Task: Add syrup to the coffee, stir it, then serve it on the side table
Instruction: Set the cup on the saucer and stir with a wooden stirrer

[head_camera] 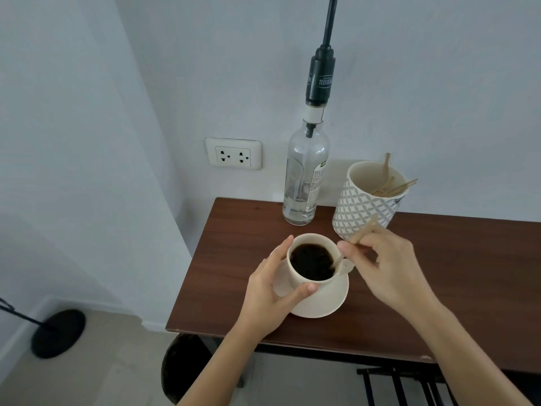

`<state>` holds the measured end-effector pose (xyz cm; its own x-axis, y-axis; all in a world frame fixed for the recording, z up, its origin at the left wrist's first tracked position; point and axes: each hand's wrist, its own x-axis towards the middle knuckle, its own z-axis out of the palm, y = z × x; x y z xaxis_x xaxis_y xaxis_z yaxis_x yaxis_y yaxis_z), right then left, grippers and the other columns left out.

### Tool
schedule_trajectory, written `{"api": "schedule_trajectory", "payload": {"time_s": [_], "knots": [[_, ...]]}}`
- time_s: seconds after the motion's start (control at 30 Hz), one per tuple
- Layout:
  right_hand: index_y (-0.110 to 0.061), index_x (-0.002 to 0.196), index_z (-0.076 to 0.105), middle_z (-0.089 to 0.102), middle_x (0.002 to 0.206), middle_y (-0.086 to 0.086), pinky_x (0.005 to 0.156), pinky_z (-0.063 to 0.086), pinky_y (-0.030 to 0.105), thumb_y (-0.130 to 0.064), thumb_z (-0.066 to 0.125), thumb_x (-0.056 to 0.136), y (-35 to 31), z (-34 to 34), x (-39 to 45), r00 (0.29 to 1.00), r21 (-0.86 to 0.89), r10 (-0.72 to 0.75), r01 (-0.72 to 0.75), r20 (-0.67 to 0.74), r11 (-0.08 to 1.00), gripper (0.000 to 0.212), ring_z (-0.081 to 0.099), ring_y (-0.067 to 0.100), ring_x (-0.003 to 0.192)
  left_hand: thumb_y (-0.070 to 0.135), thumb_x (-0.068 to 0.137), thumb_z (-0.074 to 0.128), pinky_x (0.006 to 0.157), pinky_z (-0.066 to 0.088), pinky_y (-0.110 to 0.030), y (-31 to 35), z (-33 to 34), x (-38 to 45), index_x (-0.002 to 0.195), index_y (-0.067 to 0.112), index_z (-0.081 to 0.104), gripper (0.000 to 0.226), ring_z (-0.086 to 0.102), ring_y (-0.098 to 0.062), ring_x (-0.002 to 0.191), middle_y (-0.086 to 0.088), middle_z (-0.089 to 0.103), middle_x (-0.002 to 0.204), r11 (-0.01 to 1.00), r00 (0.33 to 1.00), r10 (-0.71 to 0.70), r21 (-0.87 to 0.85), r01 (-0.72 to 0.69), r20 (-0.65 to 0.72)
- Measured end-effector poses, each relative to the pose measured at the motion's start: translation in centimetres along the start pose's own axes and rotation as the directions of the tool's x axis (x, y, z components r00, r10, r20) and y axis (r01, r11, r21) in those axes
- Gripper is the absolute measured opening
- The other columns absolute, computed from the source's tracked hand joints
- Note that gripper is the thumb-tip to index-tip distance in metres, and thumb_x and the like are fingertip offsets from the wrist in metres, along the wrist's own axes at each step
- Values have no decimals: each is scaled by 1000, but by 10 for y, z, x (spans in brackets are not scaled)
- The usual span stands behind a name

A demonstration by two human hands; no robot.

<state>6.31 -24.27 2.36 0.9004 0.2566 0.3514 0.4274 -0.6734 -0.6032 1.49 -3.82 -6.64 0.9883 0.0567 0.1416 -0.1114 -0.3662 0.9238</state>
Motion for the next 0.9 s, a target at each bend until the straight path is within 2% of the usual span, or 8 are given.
{"api": "schedule_trajectory", "payload": {"time_s": [0.1,0.17,0.3,0.4,0.5,0.6,0.8,0.9], "knots": [[-20,77,78,69,83,-10,67,40,9,-27,71,87,-14,11,-8,994,140,40,-54,104,989,15,60,6,82,59,78,77,116,42,-43,-1,0,0,152,38,38,86,50,-9,139,21,57,145,1000,1000,3,0,-3,-2],[-19,79,79,69,86,-11,73,40,7,-25,71,88,-19,25,-3,998,187,15,-27,67,982,13,61,2,88,57,79,77,116,42,-44,-2,1,0,153,39,37,86,50,-10,139,19,57,145,1000,1000,5,3,-5,-2],[-13,79,78,65,80,-8,68,47,19,-23,72,87,-8,26,14,998,104,-7,15,-68,994,15,62,10,79,58,78,78,116,41,-46,-1,1,0,151,43,37,85,49,-10,140,20,56,146,1000,1000,10,7,-10,-7],[-13,77,77,61,78,-13,63,43,11,-22,72,87,3,9,6,997,23,-13,15,-82,1000,15,60,9,77,62,77,77,117,41,-45,-1,0,0,151,44,37,85,48,-9,141,22,55,146,1000,1000,8,-3,-8,-6],[-18,75,76,67,80,-10,62,43,11,-22,72,87,0,6,-11,999,122,43,-41,-15,992,14,62,10,76,63,77,76,116,42,-44,0,0,-1,151,44,37,85,49,-10,140,21,56,145,1000,1000,12,2,-12,-9],[-20,80,79,70,87,-10,70,47,14,-26,71,87,-14,20,-10,998,215,43,-53,53,975,12,65,8,86,61,78,76,116,42,-45,0,0,-1,152,38,38,87,50,-11,139,19,58,145,1000,1000,12,-6,-12,-9],[-12,79,78,64,81,-9,70,52,23,-23,72,87,0,17,13,996,35,-17,20,-90,999,15,64,9,78,56,78,79,117,41,-45,-1,0,0,151,43,38,85,48,-8,141,22,56,145,1000,1000,14,2,-14,-12],[-15,76,76,65,80,-7,64,44,14,-28,70,87,3,4,0,999,5,39,-39,-32,999,18,60,11,74,59,78,78,117,41,-43,-1,0,-1,150,45,38,84,48,-8,140,22,55,146,1000,1000,11,1,-11,-9]]}}
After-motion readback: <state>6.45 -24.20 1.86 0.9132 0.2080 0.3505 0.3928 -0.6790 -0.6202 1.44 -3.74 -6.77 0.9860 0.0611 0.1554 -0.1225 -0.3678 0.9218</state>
